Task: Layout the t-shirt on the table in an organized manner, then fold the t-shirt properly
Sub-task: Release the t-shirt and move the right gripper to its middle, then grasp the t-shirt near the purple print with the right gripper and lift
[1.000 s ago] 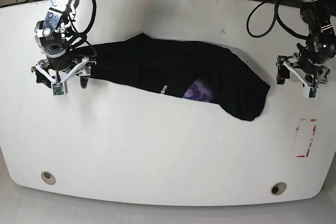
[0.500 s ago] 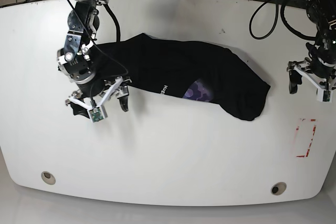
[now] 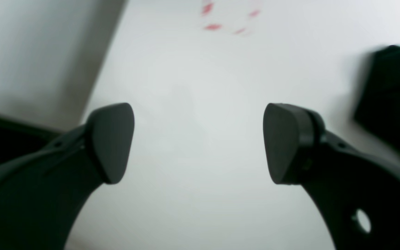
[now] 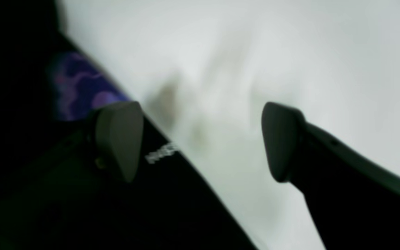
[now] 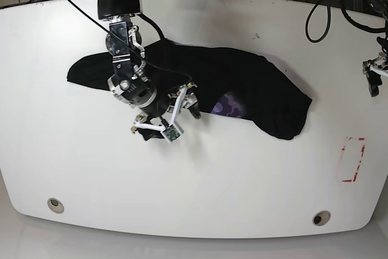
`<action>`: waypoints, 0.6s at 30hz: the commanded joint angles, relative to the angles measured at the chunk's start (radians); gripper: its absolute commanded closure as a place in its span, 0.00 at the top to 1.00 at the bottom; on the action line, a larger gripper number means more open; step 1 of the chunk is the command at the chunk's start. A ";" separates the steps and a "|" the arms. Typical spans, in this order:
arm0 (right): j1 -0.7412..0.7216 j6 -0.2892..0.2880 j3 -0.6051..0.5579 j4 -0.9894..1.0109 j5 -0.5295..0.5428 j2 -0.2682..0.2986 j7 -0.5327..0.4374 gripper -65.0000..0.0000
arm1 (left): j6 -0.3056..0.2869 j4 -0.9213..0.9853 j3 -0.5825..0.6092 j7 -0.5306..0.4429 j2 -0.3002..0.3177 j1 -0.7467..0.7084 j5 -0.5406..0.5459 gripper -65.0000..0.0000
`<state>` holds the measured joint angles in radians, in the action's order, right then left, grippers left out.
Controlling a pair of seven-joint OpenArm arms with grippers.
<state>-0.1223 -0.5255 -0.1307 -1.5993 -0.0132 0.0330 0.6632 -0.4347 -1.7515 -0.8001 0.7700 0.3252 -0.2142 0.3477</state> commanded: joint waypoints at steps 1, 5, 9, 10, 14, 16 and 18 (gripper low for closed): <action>-0.023 -0.005 -0.017 0.009 0.012 -0.002 -0.038 0.78 | 0.000 -0.018 -0.022 -0.024 0.018 -0.008 0.011 0.84; -0.020 -0.008 -0.068 0.053 0.012 -0.025 -0.052 0.78 | 0.000 -0.018 -0.058 -0.024 0.016 -0.029 0.011 0.84; -0.015 -0.041 -0.099 0.066 0.012 -0.026 -0.055 0.78 | 0.000 -0.018 -0.091 -0.024 0.015 -0.055 0.011 0.84; -0.014 -0.049 -0.105 0.067 0.012 -0.026 -0.055 0.78 | 0.000 -0.018 -0.095 -0.024 0.012 -0.058 0.011 0.84; -0.014 -0.060 -0.129 0.080 0.012 -0.028 -0.056 0.78 | 0.000 -0.018 -0.126 -0.024 -0.021 -0.064 0.011 0.84; -0.015 -0.060 -0.139 0.101 0.012 -0.028 -0.056 0.78 | 0.000 -0.018 -0.144 -0.024 -0.028 -0.064 0.011 0.84; -0.020 -0.060 -0.140 0.127 0.012 -0.028 -0.066 0.78 | 0.000 -0.018 -0.155 -0.024 -0.033 -0.066 0.011 0.84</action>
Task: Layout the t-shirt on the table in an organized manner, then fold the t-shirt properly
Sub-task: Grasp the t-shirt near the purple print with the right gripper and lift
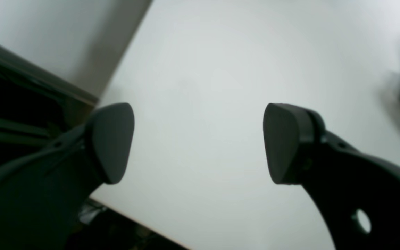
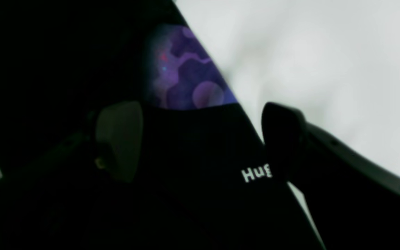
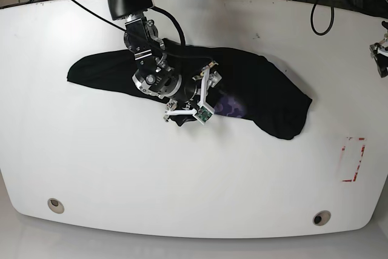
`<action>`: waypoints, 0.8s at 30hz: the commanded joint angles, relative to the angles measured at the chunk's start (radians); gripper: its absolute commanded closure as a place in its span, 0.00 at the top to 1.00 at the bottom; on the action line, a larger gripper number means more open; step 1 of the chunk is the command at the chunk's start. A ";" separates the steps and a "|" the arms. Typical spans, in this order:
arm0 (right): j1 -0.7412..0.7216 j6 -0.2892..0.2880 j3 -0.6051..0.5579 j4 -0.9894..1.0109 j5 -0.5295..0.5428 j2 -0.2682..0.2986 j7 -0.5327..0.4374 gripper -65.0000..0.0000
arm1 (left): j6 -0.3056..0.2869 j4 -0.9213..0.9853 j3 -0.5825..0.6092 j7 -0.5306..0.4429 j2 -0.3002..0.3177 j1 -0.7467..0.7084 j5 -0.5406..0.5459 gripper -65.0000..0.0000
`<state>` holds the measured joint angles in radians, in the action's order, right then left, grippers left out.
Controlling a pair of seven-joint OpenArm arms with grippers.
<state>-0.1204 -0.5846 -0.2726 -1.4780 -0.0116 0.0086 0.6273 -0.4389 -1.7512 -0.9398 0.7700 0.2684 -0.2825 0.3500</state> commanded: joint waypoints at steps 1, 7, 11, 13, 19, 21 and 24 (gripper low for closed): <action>-0.022 -0.001 0.002 0.021 0.011 -0.005 -0.042 0.78 | 0.004 -0.019 -0.020 -0.024 0.024 0.002 0.008 0.84; -0.022 -0.001 0.000 0.102 0.006 -0.003 -0.139 0.78 | 0.002 -0.019 -0.022 -0.024 0.024 -0.030 0.008 0.84; -0.023 -0.001 0.000 0.153 0.003 -0.002 -0.175 0.78 | 0.002 -0.019 -0.022 -0.024 0.024 -0.036 0.008 0.84; -0.028 -0.001 0.000 0.168 0.003 0.000 -0.185 0.77 | 0.002 -0.019 -0.022 -0.024 0.024 -0.037 0.008 0.84; -0.057 -0.001 0.000 0.213 0.003 0.001 -0.186 0.54 | 0.002 -0.019 -0.018 -0.024 0.022 -0.039 0.008 0.84; -0.074 -0.001 0.000 0.230 0.003 0.001 -0.186 0.41 | 0.002 -0.019 -0.017 -0.024 0.022 -0.039 0.008 0.84; -0.104 0.008 0.003 0.254 0.003 0.001 -0.186 0.20 | 0.002 -0.019 -0.015 -0.024 0.022 -0.037 0.008 0.84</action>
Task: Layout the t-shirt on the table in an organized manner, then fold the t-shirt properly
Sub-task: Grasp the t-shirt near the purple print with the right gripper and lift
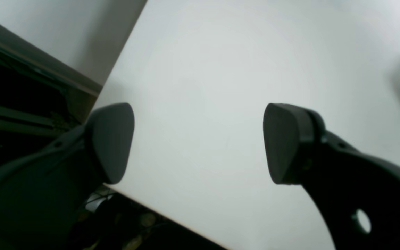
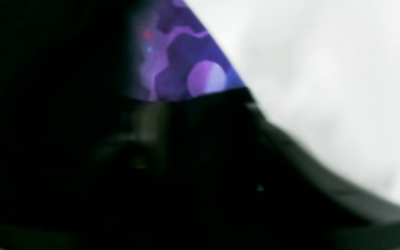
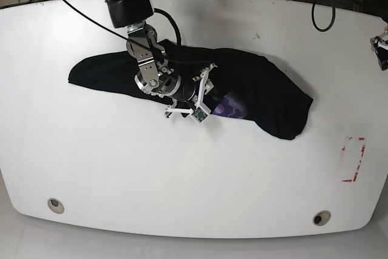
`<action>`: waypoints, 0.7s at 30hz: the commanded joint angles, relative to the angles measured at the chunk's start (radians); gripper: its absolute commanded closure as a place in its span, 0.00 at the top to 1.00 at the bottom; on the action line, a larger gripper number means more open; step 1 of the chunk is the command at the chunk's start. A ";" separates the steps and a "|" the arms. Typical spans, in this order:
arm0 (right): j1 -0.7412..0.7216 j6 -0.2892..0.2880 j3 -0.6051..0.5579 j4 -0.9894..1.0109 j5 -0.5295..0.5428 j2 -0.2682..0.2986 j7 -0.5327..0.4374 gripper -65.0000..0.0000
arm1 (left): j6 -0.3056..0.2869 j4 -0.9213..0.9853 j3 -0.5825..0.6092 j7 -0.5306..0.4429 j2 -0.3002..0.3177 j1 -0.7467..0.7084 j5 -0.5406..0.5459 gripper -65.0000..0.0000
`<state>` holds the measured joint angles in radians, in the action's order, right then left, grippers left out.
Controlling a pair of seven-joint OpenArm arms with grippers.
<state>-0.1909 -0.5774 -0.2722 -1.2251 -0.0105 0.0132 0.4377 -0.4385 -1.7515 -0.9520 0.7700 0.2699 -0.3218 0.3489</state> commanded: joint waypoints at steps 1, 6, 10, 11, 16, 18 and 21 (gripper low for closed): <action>-0.048 0.003 0.004 0.012 0.001 -0.003 0.003 0.12 | 0.002 -0.018 -0.003 -0.024 0.021 0.002 0.009 0.84; -0.101 0.060 0.006 0.054 0.001 -0.002 0.003 0.00 | 0.002 -0.018 -0.002 -0.024 0.021 0.005 0.009 0.84; -0.140 0.133 0.055 0.087 0.001 -0.002 0.003 0.00 | 0.002 -0.018 0.001 -0.024 0.021 0.005 0.009 0.84; -0.149 0.147 0.075 0.095 0.004 -0.002 0.003 0.00 | 0.002 -0.018 0.009 -0.024 0.021 0.005 0.009 0.84; -0.198 0.213 0.202 0.133 0.007 -0.008 0.003 0.00 | 0.002 -0.018 0.041 -0.024 0.021 0.005 0.009 0.84; -0.207 0.248 0.251 0.136 0.007 -0.008 0.003 0.00 | 0.002 -0.018 0.051 -0.024 0.021 0.005 0.009 0.84; -0.213 0.305 0.313 0.135 0.007 -0.017 0.003 0.00 | 0.002 -0.018 0.080 -0.024 0.021 0.005 0.009 0.84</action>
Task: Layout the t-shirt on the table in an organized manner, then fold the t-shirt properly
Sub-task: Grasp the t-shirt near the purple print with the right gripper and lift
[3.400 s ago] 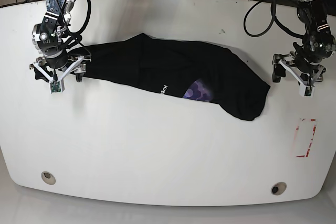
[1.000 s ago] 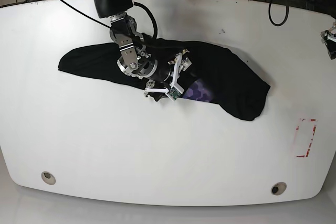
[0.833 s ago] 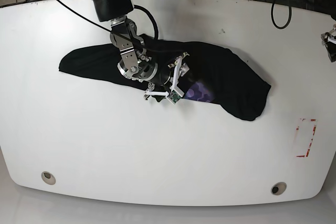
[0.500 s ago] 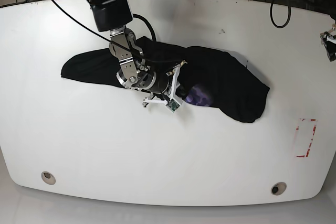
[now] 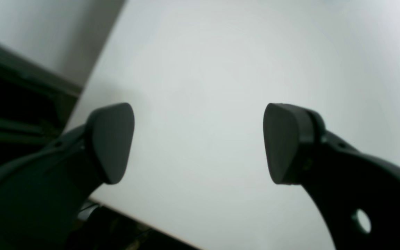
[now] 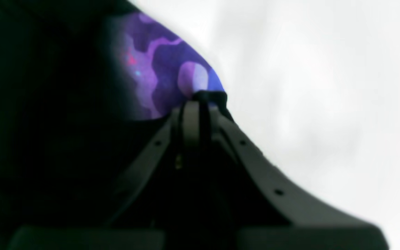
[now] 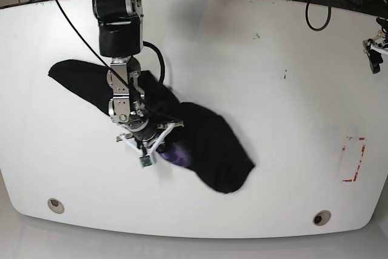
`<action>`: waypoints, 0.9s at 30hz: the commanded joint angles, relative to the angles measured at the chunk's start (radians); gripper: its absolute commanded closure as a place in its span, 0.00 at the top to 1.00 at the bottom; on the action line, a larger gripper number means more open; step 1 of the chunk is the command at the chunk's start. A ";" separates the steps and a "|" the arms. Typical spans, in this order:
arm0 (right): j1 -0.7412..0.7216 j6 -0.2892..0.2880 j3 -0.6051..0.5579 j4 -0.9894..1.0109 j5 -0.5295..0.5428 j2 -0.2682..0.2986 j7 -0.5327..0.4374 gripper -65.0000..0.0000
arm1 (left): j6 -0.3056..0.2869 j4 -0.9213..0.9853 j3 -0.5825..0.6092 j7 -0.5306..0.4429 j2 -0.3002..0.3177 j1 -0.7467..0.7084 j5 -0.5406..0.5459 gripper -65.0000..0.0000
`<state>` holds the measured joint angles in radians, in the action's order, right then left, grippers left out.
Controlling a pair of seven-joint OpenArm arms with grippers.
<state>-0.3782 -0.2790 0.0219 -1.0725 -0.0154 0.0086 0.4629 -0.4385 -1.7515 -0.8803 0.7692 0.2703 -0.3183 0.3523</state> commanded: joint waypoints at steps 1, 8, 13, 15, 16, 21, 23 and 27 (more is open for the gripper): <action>-0.026 0.027 0.040 -0.019 0.012 -0.019 -0.022 0.00 | 0.002 -0.018 0.022 -0.023 0.020 0.001 0.006 0.84; -0.026 0.133 0.157 -0.022 0.012 -0.042 -0.022 0.00 | 0.002 -0.021 0.125 -0.023 0.020 0.001 0.008 0.84; -0.025 0.202 0.181 -0.018 0.012 -0.086 -0.052 0.00 | 0.002 -0.063 0.197 -0.023 -0.009 0.001 0.008 0.84; -0.025 0.215 0.178 -0.016 0.012 -0.098 -0.065 0.01 | 0.002 -0.089 0.221 -0.023 -0.018 0.001 0.006 0.84; -0.025 0.220 0.178 -0.016 0.009 -0.109 -0.069 0.01 | 0.002 -0.097 0.237 -0.023 -0.022 0.001 0.006 0.84; -0.026 0.220 0.134 -0.022 0.005 -0.132 -0.069 0.06 | 0.002 -0.127 0.295 -0.023 -0.044 0.001 0.006 0.84; -0.026 0.215 0.102 -0.039 0.005 -0.129 -0.068 0.20 | 0.002 -0.138 0.319 -0.023 -0.050 0.001 0.006 0.84; 0.008 0.211 0.083 -0.140 0.009 -0.086 -0.066 0.55 | 0.002 -0.144 0.370 -0.023 -0.067 0.000 0.006 0.84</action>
<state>-0.3607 -0.0811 0.1020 -1.1435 0.0010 -0.1123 0.4301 -0.4351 -1.8725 -0.5220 0.7673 0.2012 -0.3210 0.3489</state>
